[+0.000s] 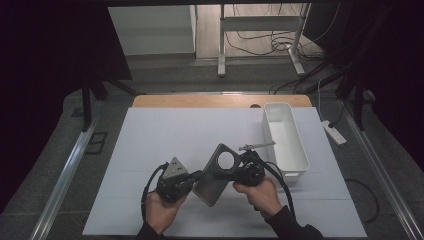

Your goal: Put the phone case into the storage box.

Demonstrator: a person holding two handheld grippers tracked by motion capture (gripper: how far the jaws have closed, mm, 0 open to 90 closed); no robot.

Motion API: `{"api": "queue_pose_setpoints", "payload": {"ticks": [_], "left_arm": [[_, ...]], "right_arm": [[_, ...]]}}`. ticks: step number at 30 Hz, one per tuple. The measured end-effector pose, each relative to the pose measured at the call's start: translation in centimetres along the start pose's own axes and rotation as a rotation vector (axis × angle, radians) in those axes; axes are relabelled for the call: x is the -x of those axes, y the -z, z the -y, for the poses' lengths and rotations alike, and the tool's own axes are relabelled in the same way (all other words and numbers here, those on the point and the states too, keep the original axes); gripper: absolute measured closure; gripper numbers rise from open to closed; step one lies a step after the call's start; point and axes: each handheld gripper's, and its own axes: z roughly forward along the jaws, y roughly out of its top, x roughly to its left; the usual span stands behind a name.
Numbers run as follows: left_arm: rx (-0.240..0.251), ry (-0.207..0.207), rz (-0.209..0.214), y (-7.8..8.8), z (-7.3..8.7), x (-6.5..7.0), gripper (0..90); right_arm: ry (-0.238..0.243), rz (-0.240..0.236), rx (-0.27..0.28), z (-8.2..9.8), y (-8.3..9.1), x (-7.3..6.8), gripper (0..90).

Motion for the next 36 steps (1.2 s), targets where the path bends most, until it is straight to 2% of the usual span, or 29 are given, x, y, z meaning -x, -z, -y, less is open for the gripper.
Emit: {"api": "queue_pose_setpoints", "payload": {"ticks": [5,12,16,20,21,22,27,28,31,33,36], "left_arm": [[-0.001,-0.003,0.003,-0.1,0.0,0.1,88.2],[0.003,0.0,0.015,-0.1,0.1,-0.1,87.2],[0.015,0.01,0.018,-0.1,0.1,-0.2,83.7],[0.019,0.026,0.027,0.1,0.0,-0.5,62.7],[0.025,0.039,0.033,0.2,0.0,-0.7,62.7],[0.024,0.046,0.04,0.2,-0.1,-0.9,52.9],[0.026,0.071,0.058,0.6,-0.2,-1.5,27.3],[0.017,0.086,0.074,0.8,-0.3,-1.8,20.1],[0.01,0.093,0.088,1.0,-0.3,-2.0,15.6],[-0.006,0.077,0.119,1.1,-0.2,-2.3,7.2],[-0.024,0.06,0.129,1.1,-0.2,-2.3,1.4]], "right_arm": [[-0.035,-0.015,0.007,0.0,0.1,0.1,85.8],[-0.05,-0.013,0.008,0.0,0.1,0.1,86.1],[-0.051,-0.008,0.014,0.0,0.1,0.0,86.3],[-0.044,0.008,0.014,0.0,0.2,0.0,86.3],[-0.042,0.01,0.014,0.0,0.2,0.0,86.2],[-0.039,0.011,0.016,0.0,0.2,0.0,86.2],[-0.025,0.018,0.017,0.0,0.3,0.0,86.2],[-0.019,0.021,0.016,0.0,0.3,-0.1,86.2],[-0.012,0.025,0.016,0.1,0.4,-0.1,86.1],[-0.001,0.031,0.019,0.1,0.4,-0.2,86.1],[0.012,0.033,0.016,0.1,0.5,-0.2,86.1]]}}
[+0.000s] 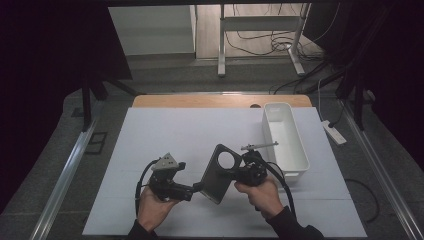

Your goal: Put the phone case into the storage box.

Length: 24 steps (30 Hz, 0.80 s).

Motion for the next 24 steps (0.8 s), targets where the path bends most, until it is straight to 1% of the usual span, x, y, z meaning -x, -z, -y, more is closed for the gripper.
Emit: {"api": "queue_pose_setpoints", "payload": {"ticks": [1,4,6,9,11,13,14,15,17,19,20,21,22,24], "left_arm": [[-0.003,-0.004,0.007,0.0,0.0,0.0,0.0],[-0.013,-0.006,0.03,0.0,0.1,-0.2,0.0],[-0.014,-0.006,0.042,0.1,0.2,-0.3,0.0],[-0.013,-0.002,0.071,0.1,0.3,-0.5,0.0],[-0.016,-0.007,0.086,0.2,0.4,-0.7,0.0],[-0.014,-0.009,0.091,0.2,0.5,-0.8,0.0],[-0.014,-0.011,0.102,0.1,0.5,-0.8,0.0],[-0.015,-0.014,0.114,0.1,0.6,-0.9,0.0],[-0.015,-0.018,0.127,0.0,0.8,-1.0,0.0],[-0.017,-0.02,0.146,-0.1,0.9,-1.1,0.0],[-0.017,-0.023,0.152,-0.2,1.0,-1.1,0.0],[-0.022,-0.032,0.175,-0.4,1.1,-1.2,0.0],[-0.022,-0.032,0.175,-0.4,1.1,-1.2,0.0],[-0.022,-0.035,0.201,-0.6,1.3,-1.2,0.0]], "right_arm": [[0.003,0.003,0.0,0.0,0.0,0.0,86.1],[0.016,0.012,-0.002,0.0,0.1,0.0,86.1],[0.025,0.012,-0.003,0.1,0.1,0.0,86.0],[0.038,0.013,-0.005,0.1,0.2,-0.1,86.0],[0.05,0.01,-0.009,0.0,0.3,-0.1,86.0],[0.073,0.012,-0.012,0.0,0.4,-0.1,86.0],[0.085,0.008,-0.015,0.0,0.5,-0.1,86.0],[0.085,0.008,-0.015,0.0,0.5,-0.1,86.0],[0.113,0.008,-0.026,0.1,0.6,-0.2,86.0],[0.139,-0.005,-0.034,0.1,0.7,-0.2,86.0],[0.167,-0.013,-0.038,0.1,0.8,-0.4,86.0],[0.18,-0.019,-0.045,0.1,0.9,-0.4,86.1],[0.18,-0.019,-0.045,0.1,0.9,-0.4,86.1],[0.211,-0.036,-0.051,0.2,0.9,-0.6,86.0]]}}
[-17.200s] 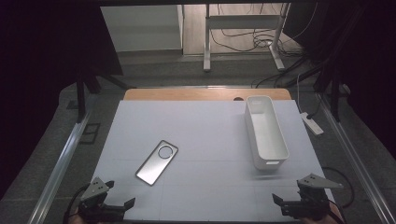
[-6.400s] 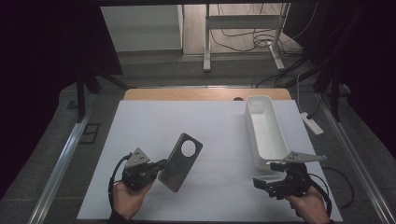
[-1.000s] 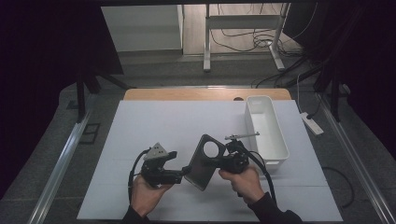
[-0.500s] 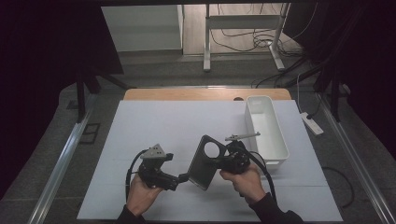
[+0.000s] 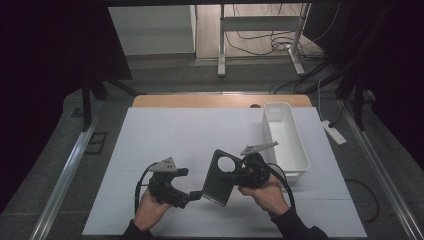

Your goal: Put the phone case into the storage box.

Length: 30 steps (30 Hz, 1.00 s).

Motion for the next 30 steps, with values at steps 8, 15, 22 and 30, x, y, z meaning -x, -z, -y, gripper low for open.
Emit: {"api": "queue_pose_setpoints", "payload": {"ticks": [8,15,22,30], "left_arm": [[-0.018,-0.016,0.095,-0.9,0.5,-0.2,0.0],[-0.036,-0.031,0.158,-1.7,0.5,0.0,0.0],[-0.057,-0.034,0.227,-2.6,0.5,0.3,0.0],[-0.077,-0.037,0.27,-3.4,0.4,0.6,0.0]], "right_arm": [[0.085,-0.066,-0.029,0.0,0.2,-0.6,86.1],[0.107,-0.109,-0.043,-0.1,-0.1,-1.0,86.1],[0.123,-0.145,-0.058,-0.1,-0.5,-1.5,86.1],[0.136,-0.172,-0.066,-0.1,-0.8,-1.9,86.1]]}}
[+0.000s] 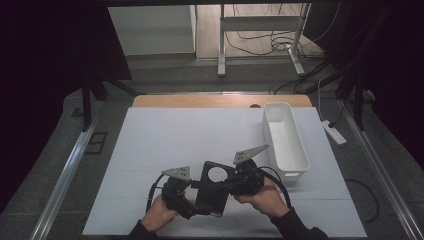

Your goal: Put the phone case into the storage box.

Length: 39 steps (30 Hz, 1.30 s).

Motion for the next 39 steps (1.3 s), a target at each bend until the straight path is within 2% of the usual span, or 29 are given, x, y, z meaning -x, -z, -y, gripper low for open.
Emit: {"api": "queue_pose_setpoints", "payload": {"ticks": [6,8,12,13,16,17,18,19,20,24,32,39], "left_arm": [[0.004,0.007,0.025,-0.01,-0.22,0.16,4.2],[0.014,0.016,0.038,0.12,-0.24,0.19,11.1],[0.018,0.013,0.054,0.22,-0.23,0.29,33.9],[0.016,0.015,0.058,0.21,-0.22,0.29,33.9],[0.018,0.024,0.083,0.21,-0.17,0.16,49.1],[0.019,0.024,0.091,0.24,-0.15,0.1,56.9],[0.021,0.025,0.099,0.26,-0.13,0.06,56.9],[0.023,0.025,0.107,0.33,-0.13,0.0,63.4],[0.025,0.023,0.113,0.38,-0.11,-0.06,63.4],[0.034,0.023,0.131,0.52,-0.08,-0.15,74.9],[0.042,-0.006,0.188,0.67,-0.01,-0.31,83.0],[0.041,-0.038,0.18,0.74,-0.05,-0.17,84.7]], "right_arm": [[0.003,-0.004,-0.004,-0.04,-0.04,-0.07,86.1],[0.002,-0.004,-0.004,-0.04,-0.03,-0.07,86.1],[0.003,-0.003,-0.004,-0.05,-0.01,-0.06,86.1],[0.004,-0.004,-0.004,-0.05,-0.01,-0.06,86.1],[0.006,-0.008,-0.005,-0.06,-0.02,-0.08,86.1],[0.008,-0.011,-0.006,-0.06,-0.01,-0.1,86.1],[0.008,-0.011,-0.006,-0.06,-0.01,-0.1,86.1],[0.008,-0.015,-0.006,-0.06,0.0,-0.1,86.1],[0.008,-0.015,-0.006,-0.06,0.0,-0.1,86.1],[0.009,-0.02,-0.005,-0.07,0.01,-0.11,86.1],[0.008,-0.054,0.0,-0.11,0.03,-0.1,85.7],[0.006,-0.069,0.001,-0.11,0.03,-0.03,85.2]]}}
